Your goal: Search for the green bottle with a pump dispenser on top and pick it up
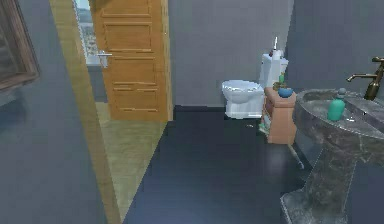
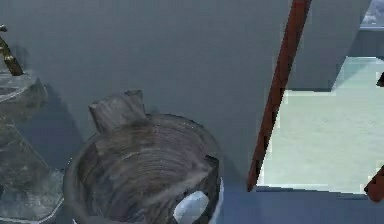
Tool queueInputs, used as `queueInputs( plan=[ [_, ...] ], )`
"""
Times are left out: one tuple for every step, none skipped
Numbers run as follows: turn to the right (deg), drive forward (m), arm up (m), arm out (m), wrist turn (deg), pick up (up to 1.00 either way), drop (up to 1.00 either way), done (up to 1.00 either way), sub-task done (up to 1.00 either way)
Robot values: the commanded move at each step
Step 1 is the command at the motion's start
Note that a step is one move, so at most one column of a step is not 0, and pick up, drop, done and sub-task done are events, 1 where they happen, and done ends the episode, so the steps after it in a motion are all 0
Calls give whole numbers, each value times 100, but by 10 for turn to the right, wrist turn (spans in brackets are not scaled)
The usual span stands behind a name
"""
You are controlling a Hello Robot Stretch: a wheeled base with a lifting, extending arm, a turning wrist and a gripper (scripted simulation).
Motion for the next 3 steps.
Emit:
queueInputs(
  plan=[
    [0, 45, 0, 0, 0, 0, 0, 0, 0],
    [300, 0, 0, 0, 0, 0, 0, 0, 0],
    [0, 35, 0, 0, 0, 0, 0, 0, 0]
  ],
)
